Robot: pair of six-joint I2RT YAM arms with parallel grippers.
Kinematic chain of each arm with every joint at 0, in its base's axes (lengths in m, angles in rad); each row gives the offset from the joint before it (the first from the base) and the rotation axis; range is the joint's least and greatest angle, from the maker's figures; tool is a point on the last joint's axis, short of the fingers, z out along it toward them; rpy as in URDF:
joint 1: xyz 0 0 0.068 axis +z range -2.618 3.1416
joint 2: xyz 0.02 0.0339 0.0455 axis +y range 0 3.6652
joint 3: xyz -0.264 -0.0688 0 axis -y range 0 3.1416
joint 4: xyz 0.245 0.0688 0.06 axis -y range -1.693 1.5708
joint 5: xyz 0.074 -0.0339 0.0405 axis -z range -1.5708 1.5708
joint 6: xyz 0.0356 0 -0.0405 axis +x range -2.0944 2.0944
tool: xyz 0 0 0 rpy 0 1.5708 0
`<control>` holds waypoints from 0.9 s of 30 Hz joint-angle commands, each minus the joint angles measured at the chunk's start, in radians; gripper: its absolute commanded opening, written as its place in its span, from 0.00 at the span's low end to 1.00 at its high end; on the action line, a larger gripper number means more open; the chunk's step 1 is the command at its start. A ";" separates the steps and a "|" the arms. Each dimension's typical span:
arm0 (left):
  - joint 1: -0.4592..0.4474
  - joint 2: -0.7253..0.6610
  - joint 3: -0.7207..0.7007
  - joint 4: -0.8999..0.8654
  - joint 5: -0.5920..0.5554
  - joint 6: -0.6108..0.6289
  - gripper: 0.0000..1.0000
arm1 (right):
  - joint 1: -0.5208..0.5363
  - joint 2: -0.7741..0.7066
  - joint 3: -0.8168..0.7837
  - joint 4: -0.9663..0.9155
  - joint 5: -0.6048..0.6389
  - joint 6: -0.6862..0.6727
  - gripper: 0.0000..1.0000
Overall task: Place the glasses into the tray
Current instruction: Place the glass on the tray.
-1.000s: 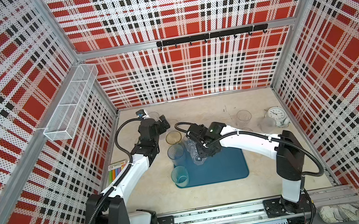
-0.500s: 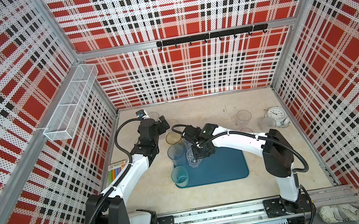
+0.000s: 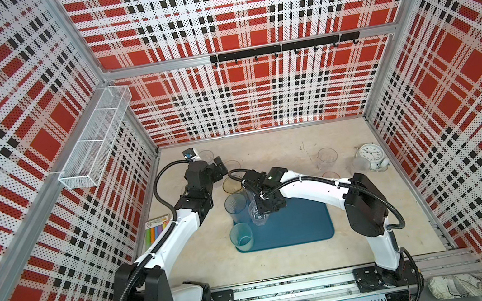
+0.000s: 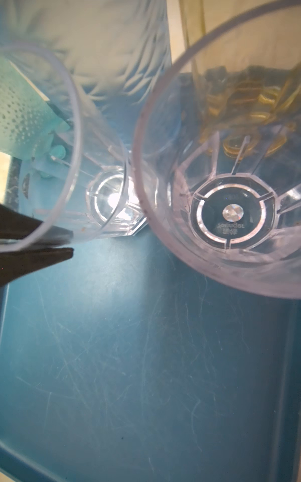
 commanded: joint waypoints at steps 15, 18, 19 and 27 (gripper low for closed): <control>-0.007 -0.015 -0.006 0.020 0.013 0.011 0.98 | -0.014 0.026 0.041 -0.012 0.030 0.007 0.09; -0.008 -0.013 -0.005 0.021 0.017 0.008 0.98 | -0.015 0.019 0.048 -0.027 0.037 0.002 0.09; -0.008 -0.012 -0.004 0.021 0.018 0.009 0.98 | -0.015 0.018 0.055 -0.036 0.041 -0.004 0.09; -0.007 -0.005 0.003 0.025 0.022 0.006 0.98 | -0.016 0.037 0.049 -0.030 0.029 -0.015 0.12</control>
